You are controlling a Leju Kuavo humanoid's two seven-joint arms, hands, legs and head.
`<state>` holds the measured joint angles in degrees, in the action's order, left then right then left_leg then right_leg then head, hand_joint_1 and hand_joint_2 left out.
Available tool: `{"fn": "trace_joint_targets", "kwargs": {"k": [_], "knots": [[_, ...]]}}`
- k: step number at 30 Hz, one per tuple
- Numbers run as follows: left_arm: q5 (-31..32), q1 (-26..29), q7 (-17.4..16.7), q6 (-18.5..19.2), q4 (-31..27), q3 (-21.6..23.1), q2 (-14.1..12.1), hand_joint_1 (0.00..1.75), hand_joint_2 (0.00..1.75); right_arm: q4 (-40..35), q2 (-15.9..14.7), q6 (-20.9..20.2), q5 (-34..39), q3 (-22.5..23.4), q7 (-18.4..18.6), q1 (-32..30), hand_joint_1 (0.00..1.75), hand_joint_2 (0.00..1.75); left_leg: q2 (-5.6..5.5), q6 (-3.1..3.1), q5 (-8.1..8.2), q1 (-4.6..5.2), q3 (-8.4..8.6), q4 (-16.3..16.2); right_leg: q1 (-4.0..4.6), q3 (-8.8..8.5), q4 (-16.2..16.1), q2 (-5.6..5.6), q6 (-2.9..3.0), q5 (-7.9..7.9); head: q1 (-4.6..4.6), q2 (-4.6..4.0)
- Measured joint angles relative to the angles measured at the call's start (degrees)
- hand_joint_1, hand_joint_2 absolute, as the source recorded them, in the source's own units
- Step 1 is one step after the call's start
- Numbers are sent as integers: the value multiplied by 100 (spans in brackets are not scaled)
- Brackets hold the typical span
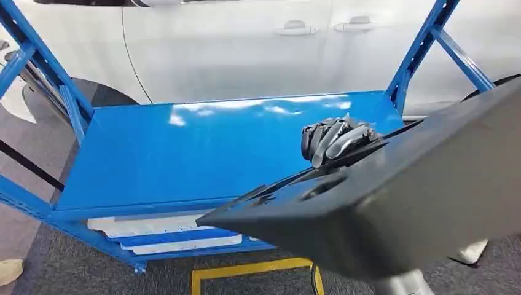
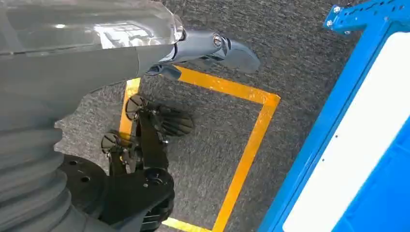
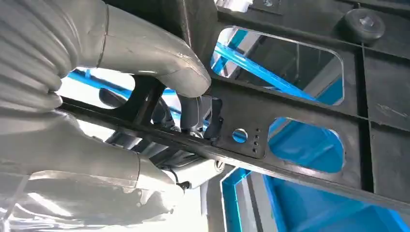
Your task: Take the parts from the cabinet and place them on the table.
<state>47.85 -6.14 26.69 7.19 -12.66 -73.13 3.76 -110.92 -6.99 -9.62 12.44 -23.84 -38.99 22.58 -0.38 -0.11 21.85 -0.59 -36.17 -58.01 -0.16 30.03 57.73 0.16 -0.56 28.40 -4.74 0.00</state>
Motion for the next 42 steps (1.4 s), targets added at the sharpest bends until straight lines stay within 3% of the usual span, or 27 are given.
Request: {"fn": "trace_joint_targets", "kwargs": {"k": [2, 3, 5, 7, 8, 9, 11, 12, 13, 16, 17, 18, 21, 22, 23, 25, 27, 28, 29, 31, 33, 35, 36, 37, 38, 40, 42], "knots": [[2, 16, 0, 2, 0, 0, -4, 0, 175, -22, -61, 44, 20, -15, -13, -36, 175, 175, -9, -83, -47, 20, -22, 23, -46, 38, -47, -14, 98, -96, 2, 0], [2, 18, -2, 2, 0, 0, -15, 0, 175, -33, -83, 48, 35, -20, -22, -32, 175, 175, -1, -93, 105, -16, -74, -70, -48, 79, -54, -36, 136, -145, 0, 0], [2, 25, -11, 0, 0, 0, -15, 0, 175, -55, -112, 53, 81, -35, -22, -40, 175, 175, 5, -116, 739, -20, -321, -763, -35, 191, -49, -43, 204, -225, 0, 0], [2, 21, -20, -15, 0, 0, -15, 0, 175, -52, -136, 57, 101, -74, -11, -41, 175, 175, 7, -146, 1168, -22, -577, -1653, -3, 319, -33, -49, 223, -315, 0, 0], [2, 21, -20, -20, 0, 0, -15, 0, 175, -50, -142, 57, 103, -88, -11, -43, 175, 175, 7, -147, 1168, -21, -569, -1821, 11, 386, -18, -49, 223, -355, 0, 0], [2, 21, -20, -22, 0, 0, -15, 0, 175, -48, -151, 59, 105, -103, -9, -43, 175, 175, 7, -136, 1055, -20, -419, -1703, 22, 449, 0, -48, 219, -388, 0, 0], [2, 25, 4, -33, 0, 0, -15, 0, 175, -44, -164, 105, 120, -120, -15, -41, 175, 175, 7, -82, 691, -14, 222, -795, 43, 544, 49, -46, 205, -434, 0, 0], [4, 16, 18, -35, 0, 0, -17, 0, 175, -44, -171, 149, 122, -129, -33, -40, 175, 175, 7, -35, 636, -6, 584, -270, 44, 571, 85, -48, 188, -447, 0, 0], [11, 1, 28, -37, 0, 0, -24, 0, 175, -44, -190, 186, 122, -138, -57, -40, 175, 175, 6, -8, 769, 38, 743, 3, 62, 610, 104, -56, 152, -471, 0, 0], [22, 17, 53, -55, 0, 2, -24, 0, 175, -48, -214, 243, 98, -173, -94, -64, 175, 175, 4, 56, 663, 78, 656, -6, 28, 605, 74, -71, 49, -574, 0, 0], [24, 27, 57, -72, 0, 2, -17, 0, 175, -55, -225, 243, 72, -173, -92, -82, 175, 175, 6, 105, 583, 34, 636, 70, 60, 611, 58, -66, 4, -620, 0, 0], [24, 19, 66, -83, 2, 2, -4, 0, 175, -59, -241, 236, 33, -173, -94, -103, 175, 175, 42, 129, 509, 2, 634, 94, 29, 645, 110, -38, -20, -516, 0, 0], [24, 22, 70, -116, 2, 2, -4, 0, 175, -90, -247, 204, -42, -175, -92, -171, 175, 175, 49, 193, 347, 0, 420, 96, -20, 1002, 1103, -28, -106, 390, 2, 0], [24, 23, 70, -116, 2, 0, -4, 0, 175, -90, -247, 204, -42, -177, -92, -202, 175, 175, 49, 188, 294, 0, 336, 85, -33, 1118, 1529, -28, -133, 585, 2, 0], [24, 25, 70, -120, 2, 0, -4, 0, 175, -90, -247, 204, -46, -181, -92, -220, 175, 175, 49, 177, 241, -1, 252, 74, -50, 1144, 1788, -28, -150, 616, 2, 0], [26, 28, 68, -120, 2, 0, -2, 0, 175, -90, -245, 206, -50, -188, -92, -221, 175, 175, 49, 147, 159, -6, 112, 43, -87, 812, 1474, -30, -171, 292, 2, 0], [42, 28, 68, -120, 2, 0, 11, 0, 175, -92, -245, 208, -50, -201, -92, -211, 175, 175, 46, 104, 97, -14, 7, -11, -111, 115, 476, -30, -163, -4, 2, 0], [42, 27, 68, -122, 2, 2, 11, 0, 175, -96, -245, 208, -50, -206, -92, -201, 175, 175, 39, 67, 67, -1, -41, -35, -98, -138, 26, -20, -138, 175, 2, 0], [41, 28, 66, -122, 2, 2, 13, 0, 175, -103, -245, 212, -50, -212, -96, -216, 175, 175, 36, 20, 18, -1, -45, -17, -46, -111, 40, -4, -63, 94, 0, 0], [41, 28, 68, -124, 2, 2, 13, 0, 175, -105, -243, 215, -50, -214, -94, -198, 175, 175, 35, -52, -67, -10, -53, 5, -20, -71, 33, -5, -5, 66, 2, 0], [42, 48, 68, -129, 2, 0, 4, 0, 175, -105, -243, 225, -50, -219, -94, -195, 175, 175, -14, -120, -103, -8, -89, -14, -69, -2, -61, -33, 105, -62, 2, 0], [63, 61, 87, -129, 4, 2, 0, 0, 175, -105, -221, 280, -46, -262, -92, -168, 175, 175, 1, -159, 503, -7, -307, -473, -57, 122, -62, -51, 198, -180, 2, 0], [96, 62, 103, -112, 4, 4, 0, 0, 175, -105, -208, 328, -50, -271, -92, -168, 175, 175, 2, -177, 888, -11, -439, -973, -38, 203, -59, -49, 218, -249, 2, 0], [126, 57, 118, -103, 4, 17, 0, 0, 175, -103, -199, 385, -68, -286, -92, -163, 175, 175, 2, -189, 1110, -12, -541, -1404, -17, 276, -53, -52, 226, -306, 0, 0], [144, 51, 120, -98, 4, 24, 0, 0, 175, -103, -197, 462, -66, -319, -92, -146, 175, 175, 2, -192, 1182, -11, -590, -1739, -4, 362, -42, -53, 227, -362, 2, 0], [160, 34, 120, -101, 4, 28, -2, 0, 175, -94, -195, 551, -59, -378, -90, -75, 175, 175, 2, -177, 928, -10, -340, -1640, 7, 516, -15, -53, 216, -460, 0, 0], [160, 10, 118, -120, 4, 28, -2, 0, 175, -76, -190, 564, -61, -444, -92, 16, 175, 175, 2, -124, 585, -9, 343, -719, 16, 645, 17, -49, 190, -547, 0, 0]]}}
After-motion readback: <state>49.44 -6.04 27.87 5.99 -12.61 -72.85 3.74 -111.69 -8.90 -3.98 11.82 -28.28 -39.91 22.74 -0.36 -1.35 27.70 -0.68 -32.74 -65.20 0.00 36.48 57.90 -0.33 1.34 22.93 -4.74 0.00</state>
